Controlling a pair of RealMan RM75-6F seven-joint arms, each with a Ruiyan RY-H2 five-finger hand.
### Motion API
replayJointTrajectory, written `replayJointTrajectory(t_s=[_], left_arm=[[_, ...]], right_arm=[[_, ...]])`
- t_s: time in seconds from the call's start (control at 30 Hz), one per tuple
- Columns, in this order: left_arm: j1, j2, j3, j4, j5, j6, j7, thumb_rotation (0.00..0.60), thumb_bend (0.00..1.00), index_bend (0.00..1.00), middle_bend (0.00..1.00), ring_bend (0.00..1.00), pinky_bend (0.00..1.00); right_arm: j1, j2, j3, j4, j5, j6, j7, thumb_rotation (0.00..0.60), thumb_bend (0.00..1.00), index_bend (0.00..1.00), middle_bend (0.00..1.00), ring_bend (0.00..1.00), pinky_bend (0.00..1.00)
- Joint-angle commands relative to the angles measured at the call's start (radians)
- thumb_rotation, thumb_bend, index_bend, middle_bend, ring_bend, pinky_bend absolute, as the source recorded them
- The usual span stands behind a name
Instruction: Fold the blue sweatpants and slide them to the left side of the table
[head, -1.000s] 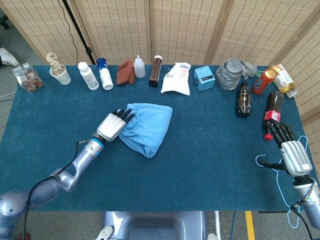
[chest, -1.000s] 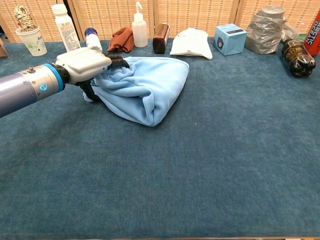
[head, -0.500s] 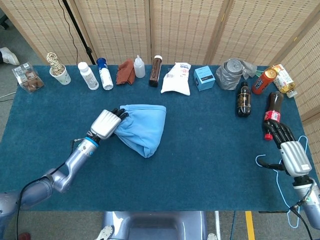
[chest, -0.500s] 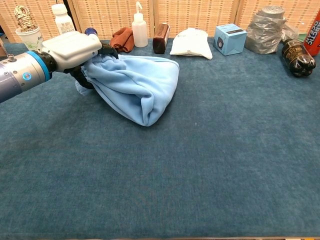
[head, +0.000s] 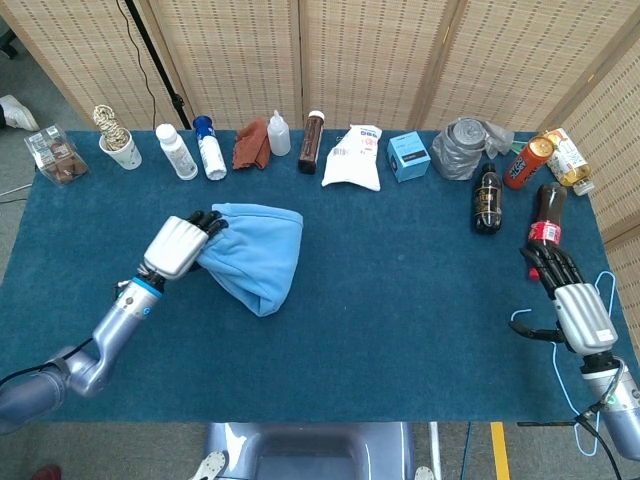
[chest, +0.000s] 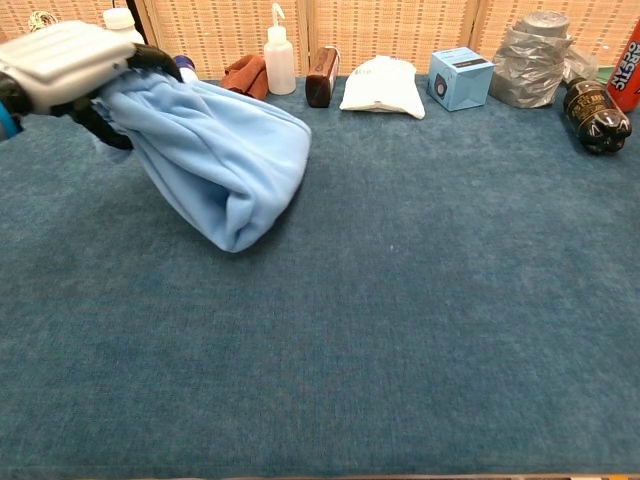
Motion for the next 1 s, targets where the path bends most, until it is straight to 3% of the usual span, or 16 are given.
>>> replayJointTrajectory(t_s=[0.03, 0.37, 0.83, 0.93, 1.0], left_arm=[[0.08, 0.057, 0.031, -0.033, 0.021, 0.091, -0.062, 0.6, 1.0, 0.81, 0.64, 0.68, 0.81], [0.231, 0.091, 0.065, 0.056, 0.017, 0.224, -0.242, 0.6, 1.0, 0.81, 0.64, 0.68, 0.81], [0.354, -0.021, 0.074, 0.383, -0.034, 0.184, -0.505, 0.6, 1.0, 0.8, 0.64, 0.68, 0.81], [0.356, -0.031, 0.085, 0.416, -0.023, 0.165, -0.528, 0.586, 1.0, 0.72, 0.54, 0.6, 0.8], [0.357, -0.032, 0.094, 0.426, -0.017, 0.145, -0.55, 0.468, 1.0, 0.56, 0.36, 0.39, 0.64]], right_arm=[[-0.001, 0.002, -0.002, -0.007, -0.006, 0.004, -0.003, 0.6, 0.0, 0.0, 0.0, 0.0, 0.0], [-0.003, 0.007, -0.004, -0.023, -0.016, 0.014, -0.012, 0.6, 0.0, 0.0, 0.0, 0.0, 0.0], [-0.001, 0.008, -0.008, -0.037, -0.02, 0.01, -0.029, 0.6, 0.0, 0.0, 0.0, 0.0, 0.0], [0.0, 0.008, -0.008, -0.038, -0.019, 0.007, -0.029, 0.6, 0.0, 0.0, 0.0, 0.0, 0.0], [0.0, 0.009, -0.008, -0.038, -0.019, 0.006, -0.032, 0.6, 0.0, 0.0, 0.0, 0.0, 0.0]])
